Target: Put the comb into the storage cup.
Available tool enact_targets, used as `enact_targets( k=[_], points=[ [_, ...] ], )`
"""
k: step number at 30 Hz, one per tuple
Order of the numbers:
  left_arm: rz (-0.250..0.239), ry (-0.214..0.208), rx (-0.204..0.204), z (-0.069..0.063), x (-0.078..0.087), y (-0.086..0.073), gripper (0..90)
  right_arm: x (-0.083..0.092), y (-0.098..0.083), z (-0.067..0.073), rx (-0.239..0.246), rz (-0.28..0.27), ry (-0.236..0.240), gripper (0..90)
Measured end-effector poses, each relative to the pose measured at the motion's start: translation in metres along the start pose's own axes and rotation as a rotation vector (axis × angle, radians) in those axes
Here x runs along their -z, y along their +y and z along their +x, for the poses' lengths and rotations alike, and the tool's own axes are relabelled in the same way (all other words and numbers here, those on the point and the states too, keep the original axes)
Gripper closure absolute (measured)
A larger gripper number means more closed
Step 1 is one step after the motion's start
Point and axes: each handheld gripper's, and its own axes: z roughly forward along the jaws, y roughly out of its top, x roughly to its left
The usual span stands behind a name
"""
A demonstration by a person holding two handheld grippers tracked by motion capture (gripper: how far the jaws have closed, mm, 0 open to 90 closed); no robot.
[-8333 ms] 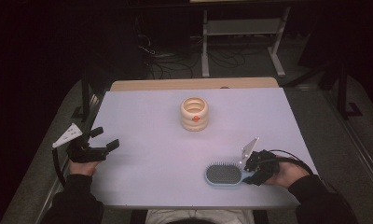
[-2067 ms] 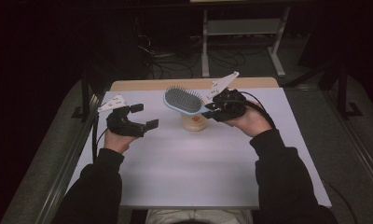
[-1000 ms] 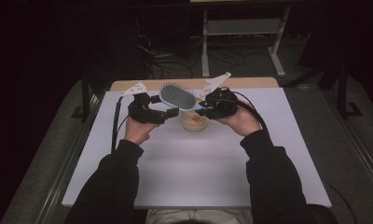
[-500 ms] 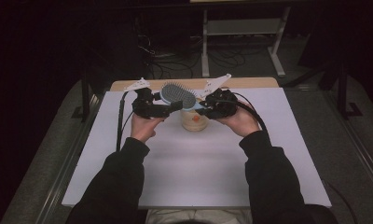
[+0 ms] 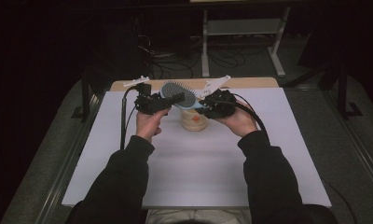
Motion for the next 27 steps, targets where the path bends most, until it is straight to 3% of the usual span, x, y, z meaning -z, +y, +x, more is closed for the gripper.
enact_targets(
  k=[5,12,16,19,24,27],
  points=[
    [0.001,0.011,0.010,0.0007,-0.0009,-0.0005,15.8,-0.0015,0.0008,0.0017,0.000,-0.004,-0.001,67.9],
    [-0.026,-0.024,0.047,0.0026,0.0005,0.0002,27.2,0.0002,0.0026,0.0034,-0.004,-0.027,0.004,67.9],
    [-0.044,-0.059,0.101,0.0070,0.0011,-0.0010,32.9,-0.0004,0.0019,0.0034,-0.010,-0.032,0.007,67.9],
    [-0.050,-0.062,0.102,0.0063,0.0006,-0.0010,37.3,-0.0023,0.0014,0.0035,-0.012,-0.023,0.006,67.8],
    [-0.097,-0.116,0.127,0.0037,0.0026,0.0027,48.1,-0.0063,0.0020,0.0036,-0.019,-0.020,0.010,67.5],
    [-0.079,-0.117,0.117,0.0017,0.0047,0.0069,50.3,-0.0058,0.0035,0.0044,-0.022,-0.024,0.011,67.7]
  ],
)
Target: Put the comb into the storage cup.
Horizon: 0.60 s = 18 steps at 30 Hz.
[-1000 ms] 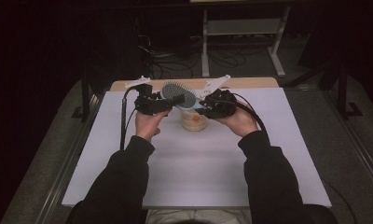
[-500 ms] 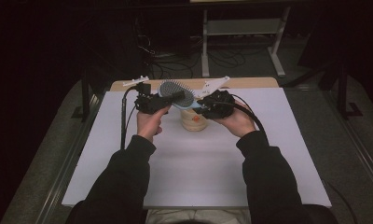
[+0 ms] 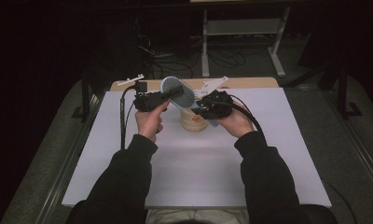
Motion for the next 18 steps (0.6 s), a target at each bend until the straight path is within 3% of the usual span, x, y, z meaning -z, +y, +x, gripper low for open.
enact_targets(
  k=[5,11,18],
  points=[
    [0.016,-0.008,-0.072,-0.006,0.001,0.003,52.1,0.001,0.002,0.000,-0.013,0.005,0.010,67.8],
    [0.033,-0.010,-0.098,-0.011,0.000,0.007,53.4,0.002,0.001,-0.003,-0.060,0.002,0.044,66.0],
    [0.015,-0.034,-0.120,-0.013,0.002,0.010,53.5,0.005,-0.006,-0.011,-0.139,0.011,0.091,43.9]
  ],
)
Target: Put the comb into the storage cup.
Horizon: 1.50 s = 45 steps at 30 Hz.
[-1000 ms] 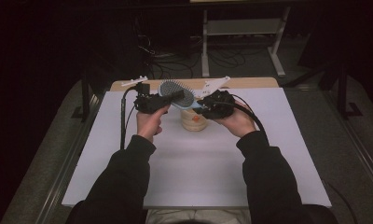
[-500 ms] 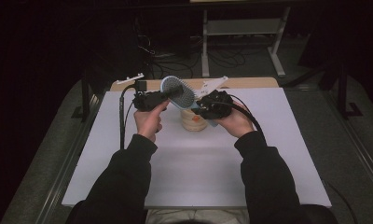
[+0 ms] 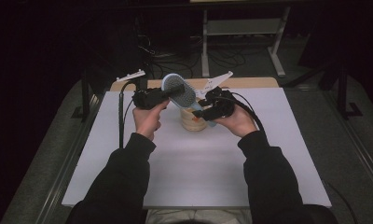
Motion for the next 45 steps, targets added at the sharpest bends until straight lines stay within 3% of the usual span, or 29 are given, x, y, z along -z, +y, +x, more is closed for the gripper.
enact_targets(
  k=[8,9,11,19,33,45],
  points=[
    [0.008,0.010,-0.029,-0.002,0.004,0.008,53.5,0.006,-0.008,-0.008,-0.062,0.003,0.004,12.2],
    [0.008,0.013,-0.033,-0.003,0.004,0.010,53.5,0.006,-0.009,-0.008,-0.065,0.000,0.000,11.4],
    [-0.003,0.015,-0.040,-0.004,0.006,0.012,53.4,0.008,-0.012,-0.010,-0.071,-0.008,-0.003,0.0],
    [-0.020,0.018,-0.042,-0.004,0.010,0.019,53.4,0.018,-0.027,-0.014,-0.136,-0.039,0.007,0.0],
    [-0.018,0.034,-0.075,-0.007,0.014,0.036,53.3,0.031,-0.066,-0.020,-0.172,-0.055,-0.008,0.0],
    [-0.029,0.079,-0.104,-0.008,0.019,0.056,53.3,0.047,-0.097,-0.022,-0.213,-0.075,-0.044,0.0]
  ],
)
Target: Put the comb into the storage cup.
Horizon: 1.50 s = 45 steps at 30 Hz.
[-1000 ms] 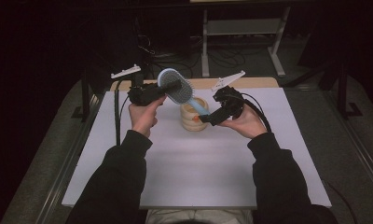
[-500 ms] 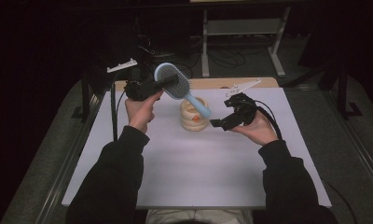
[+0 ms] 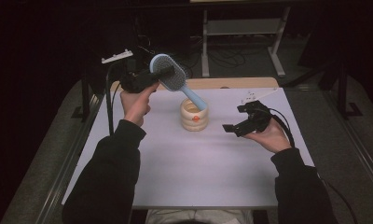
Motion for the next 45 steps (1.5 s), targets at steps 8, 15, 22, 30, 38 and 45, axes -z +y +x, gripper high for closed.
enact_targets(
  k=[8,15,22,30,38,45],
  points=[
    [-0.029,0.048,-0.004,0.004,0.006,0.011,53.3,0.012,-0.019,-0.004,-0.029,-0.030,-0.021,0.0],
    [-0.030,0.084,-0.017,0.008,0.004,0.015,53.3,0.019,-0.036,-0.006,-0.053,-0.047,-0.051,0.0],
    [-0.001,0.135,-0.037,0.011,-0.005,0.012,53.1,0.026,-0.046,-0.002,-0.046,-0.066,-0.058,0.0],
    [0.005,0.158,-0.038,0.015,-0.011,0.010,53.1,0.031,-0.060,-0.004,-0.060,-0.067,-0.073,0.0],
    [0.048,0.184,-0.078,0.014,-0.021,0.005,53.0,0.035,-0.067,-0.005,-0.072,-0.071,-0.088,0.0],
    [0.089,0.198,-0.091,0.016,-0.030,-0.001,53.0,0.039,-0.078,-0.007,-0.085,-0.067,-0.107,0.0]
  ],
)
